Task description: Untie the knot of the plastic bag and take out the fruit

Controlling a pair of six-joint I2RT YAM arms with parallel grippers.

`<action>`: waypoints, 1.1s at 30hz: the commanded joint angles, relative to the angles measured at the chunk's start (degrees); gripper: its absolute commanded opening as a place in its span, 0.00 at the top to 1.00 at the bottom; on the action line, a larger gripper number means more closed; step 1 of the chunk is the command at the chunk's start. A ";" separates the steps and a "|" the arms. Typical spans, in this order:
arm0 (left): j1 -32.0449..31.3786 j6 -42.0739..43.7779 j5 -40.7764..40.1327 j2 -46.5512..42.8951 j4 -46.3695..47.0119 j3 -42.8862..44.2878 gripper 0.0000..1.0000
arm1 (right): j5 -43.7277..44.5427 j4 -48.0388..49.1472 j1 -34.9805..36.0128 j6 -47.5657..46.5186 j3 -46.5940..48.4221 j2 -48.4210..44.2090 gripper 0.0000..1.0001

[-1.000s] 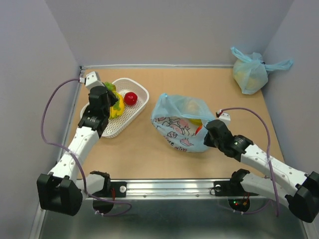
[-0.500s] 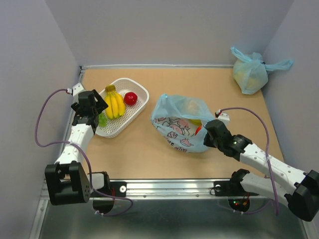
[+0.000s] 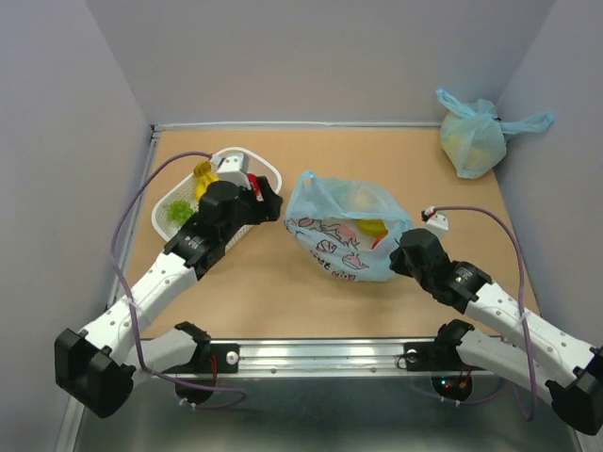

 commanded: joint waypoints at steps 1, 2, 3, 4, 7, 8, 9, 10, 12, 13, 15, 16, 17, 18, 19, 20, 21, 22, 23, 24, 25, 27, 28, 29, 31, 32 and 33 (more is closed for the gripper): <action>-15.31 2.21 -1.84 -0.28 3.37 5.61 0.20 | 2.96 -0.45 -0.04 4.70 -2.92 -2.59 0.99; -18.24 3.96 -2.81 0.68 3.38 6.32 0.21 | 2.53 -0.63 -0.13 6.19 -3.36 -2.68 0.99; -20.61 4.58 -3.43 1.39 5.20 7.11 0.23 | 2.35 -0.89 -0.04 6.90 -3.89 -2.68 0.99; -24.81 5.29 -3.87 3.05 5.92 8.77 0.24 | 1.39 -1.50 -0.04 7.60 -4.68 -2.51 0.99; -29.85 8.27 -2.48 8.48 8.29 12.46 0.26 | -0.63 -3.00 -0.04 9.98 -5.38 -1.02 0.99; -31.00 8.89 -1.95 10.34 8.56 13.70 0.26 | -0.99 -3.44 -0.04 10.51 -5.39 -0.49 0.99; -32.75 9.16 -1.77 12.10 8.74 14.67 0.26 | -1.34 -4.23 -0.04 12.08 -5.47 0.04 0.99; -33.29 9.60 -0.64 14.03 8.91 15.55 0.27 | -1.61 -5.98 -0.04 13.14 -5.56 1.09 0.99; -34.34 10.12 1.12 19.31 9.61 17.58 0.27 | -2.48 -7.48 -0.04 15.77 -5.91 1.54 0.99; -34.61 10.56 1.91 20.89 10.05 17.93 0.27 | -2.75 -7.75 -0.04 16.22 -6.09 1.45 0.98; -34.96 10.74 3.50 24.94 10.32 18.89 0.27 | -2.84 -8.45 -0.04 17.01 -6.09 0.40 0.79; -35.31 10.74 4.11 25.91 10.41 19.16 0.27 | -2.66 -9.06 -0.13 17.10 -5.65 -0.30 0.69; -35.40 11.18 4.12 26.70 10.75 19.25 0.27 | -2.40 -9.24 -0.04 16.75 -5.04 -1.09 0.50; -35.84 11.36 5.68 27.84 11.02 19.08 0.27 | -2.14 -9.51 -0.04 15.62 -3.64 -2.49 0.42; -35.84 11.79 6.14 28.37 11.11 18.90 0.27 | -1.87 -9.68 -0.04 15.00 -2.58 -3.11 0.35; -36.10 12.06 6.40 28.73 11.11 18.72 0.27 | -1.44 -9.86 -0.04 14.56 -1.62 -3.47 0.24; -36.28 12.50 6.93 29.43 11.46 18.46 0.27 | -0.48 -10.03 -0.04 13.77 0.22 -3.30 0.15; -36.37 12.76 7.28 30.13 11.64 17.76 0.27 | 0.49 -10.04 -0.04 13.68 1.02 -2.95 0.13; -36.46 12.94 7.37 30.48 11.81 17.41 0.27 | 1.02 -10.04 -0.04 13.50 1.64 -1.73 0.11; -36.46 13.03 7.46 30.75 11.90 17.32 0.27 | 1.64 -9.95 -0.04 13.50 2.34 -1.71 0.11; -36.54 13.11 7.46 31.01 11.99 17.14 0.27 | 2.51 -9.95 -0.04 13.41 3.39 -0.23 0.10; -36.54 13.29 7.28 31.37 12.34 16.44 0.27 | 5.41 -10.04 -0.04 13.41 4.54 2.49 0.10; -36.55 13.38 7.11 31.45 12.43 16.18 0.27 | 6.29 -9.95 -0.04 13.24 5.15 3.29 0.10; -36.55 13.47 7.02 31.54 12.43 15.83 0.27 | 8.13 -9.95 -0.04 13.15 6.38 3.91 0.10; -36.46 13.64 6.67 31.46 12.60 15.30 0.27 | 10.33 -9.86 -0.13 12.71 7.27 5.40 0.11; -36.54 13.64 6.58 31.46 12.78 14.69 0.27 | 12.35 -9.77 -0.22 12.36 7.44 6.89 0.14; -36.55 13.47 6.67 31.46 12.95 14.42 0.27 | 12.71 -9.42 -0.48 12.18 7.45 7.86 0.16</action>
